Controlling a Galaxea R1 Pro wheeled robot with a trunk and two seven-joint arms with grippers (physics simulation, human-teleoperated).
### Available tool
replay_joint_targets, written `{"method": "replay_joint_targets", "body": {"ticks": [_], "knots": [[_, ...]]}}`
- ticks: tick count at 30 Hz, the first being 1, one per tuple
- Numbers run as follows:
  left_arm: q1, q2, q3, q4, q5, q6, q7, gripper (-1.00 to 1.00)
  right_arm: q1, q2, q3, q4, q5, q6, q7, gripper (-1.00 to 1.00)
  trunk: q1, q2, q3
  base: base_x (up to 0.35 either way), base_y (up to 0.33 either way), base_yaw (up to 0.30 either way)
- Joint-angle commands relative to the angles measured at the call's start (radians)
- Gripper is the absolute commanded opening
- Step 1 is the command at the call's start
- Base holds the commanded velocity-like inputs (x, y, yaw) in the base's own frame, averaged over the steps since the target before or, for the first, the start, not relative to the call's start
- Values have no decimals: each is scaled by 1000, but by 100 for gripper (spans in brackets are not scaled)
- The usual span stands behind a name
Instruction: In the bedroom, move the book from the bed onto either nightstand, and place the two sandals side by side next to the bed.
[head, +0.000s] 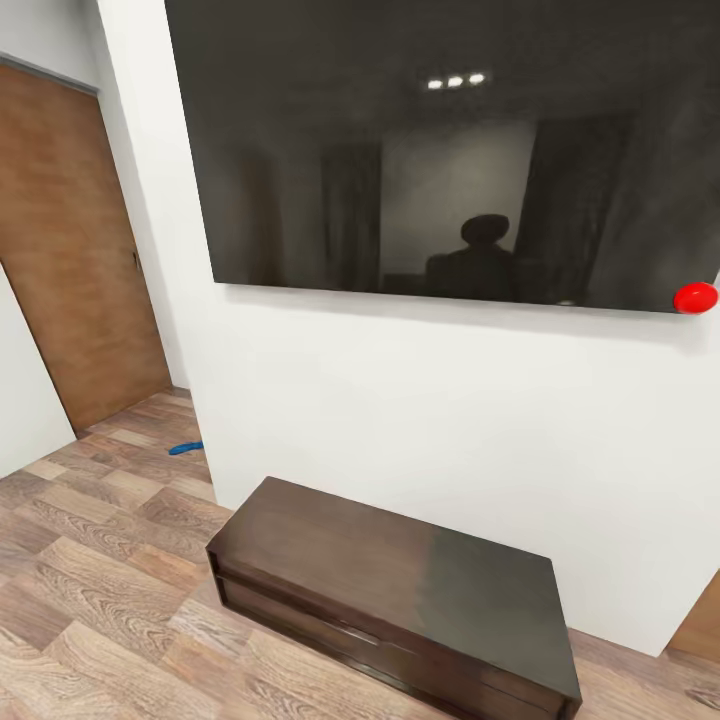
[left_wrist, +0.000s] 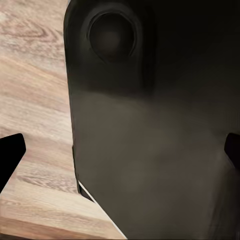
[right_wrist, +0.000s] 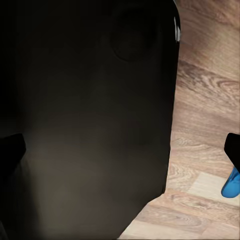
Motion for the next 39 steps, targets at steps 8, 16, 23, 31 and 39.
{"method": "replay_joint_targets", "body": {"ticks": [8, 16, 23, 31, 39], "knots": [[1, -17, 4, -24, -2, 11, -2, 100, -8, 1, 4, -4, 0, 0, -5, 100, 0, 0, 0, 0, 0, 0], [1, -27, 5, -69, 0, 11, -2, 100, -8, 2, 4, -4, 0, 0, -6, 100, 0, 0, 0, 0, 0, 0], [1, -25, 7, -108, -1, 1, -2, 100, -8, 0, 3, -9, 0, -1, -5, 100, 0, 0, 0, 0, 0, 0], [1, -18, 8, -153, -4, -44, -1, 100, -8, -7, -22, -41, -3, -9, -3, 100, 0, 0, 0, 0, 0, 0], [-1, -17, 8, -198, -7, -89, 1, 100, -8, -27, -67, -86, -31, -11, -2, 100, 0, 0, 0, 0, 0, 0]]}}
